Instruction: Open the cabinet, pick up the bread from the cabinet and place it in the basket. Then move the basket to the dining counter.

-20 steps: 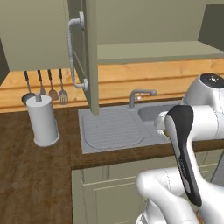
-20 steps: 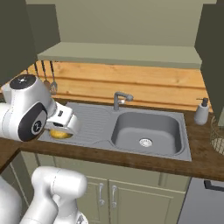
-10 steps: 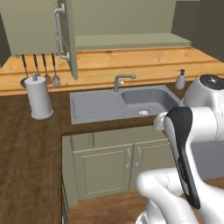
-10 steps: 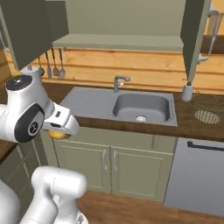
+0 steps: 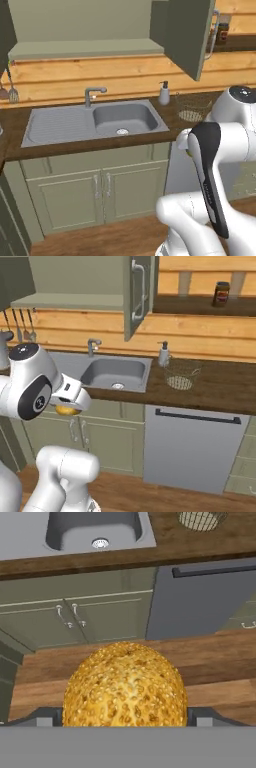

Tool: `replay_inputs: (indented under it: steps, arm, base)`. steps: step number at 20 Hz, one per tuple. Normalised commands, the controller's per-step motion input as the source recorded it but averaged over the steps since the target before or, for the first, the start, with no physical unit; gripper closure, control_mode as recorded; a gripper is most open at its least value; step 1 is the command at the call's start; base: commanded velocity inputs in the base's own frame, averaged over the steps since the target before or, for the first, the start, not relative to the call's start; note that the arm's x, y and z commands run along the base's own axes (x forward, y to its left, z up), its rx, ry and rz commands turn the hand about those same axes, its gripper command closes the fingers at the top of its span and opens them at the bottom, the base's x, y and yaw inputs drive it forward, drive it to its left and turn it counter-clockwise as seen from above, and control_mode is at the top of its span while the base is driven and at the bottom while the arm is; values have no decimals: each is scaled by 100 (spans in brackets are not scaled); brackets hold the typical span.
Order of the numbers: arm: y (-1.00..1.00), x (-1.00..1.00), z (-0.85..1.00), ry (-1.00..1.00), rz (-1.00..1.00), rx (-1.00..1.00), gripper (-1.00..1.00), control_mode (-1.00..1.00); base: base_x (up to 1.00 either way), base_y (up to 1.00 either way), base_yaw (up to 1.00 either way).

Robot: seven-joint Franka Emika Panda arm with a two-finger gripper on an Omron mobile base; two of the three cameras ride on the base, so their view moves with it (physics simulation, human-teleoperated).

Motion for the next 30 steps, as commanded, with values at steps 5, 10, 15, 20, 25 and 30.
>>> replay_inputs:
  steps: [5, 10, 15, 20, 25, 30]
  arm:
    - [0, 0, 0, 0, 0, 0, 100, 100]
    - [0, 0, 0, 0, 0, 0, 100, 100]
    - [0, 0, 0, 0, 0, 0, 100, 100]
    - [0, 0, 0, 0, 0, 0, 100, 100]
    - [0, 0, 0, 0, 0, 0, 100, 100]
    - [0, 0, 0, 0, 0, 0, 100, 100]
  base:
    - [2, -100, 0]
    - [58, -100, 0]
    - [76, -97, 7]
    - [66, -67, 31]
    - [29, -30, 44]
    - [20, -8, 45]
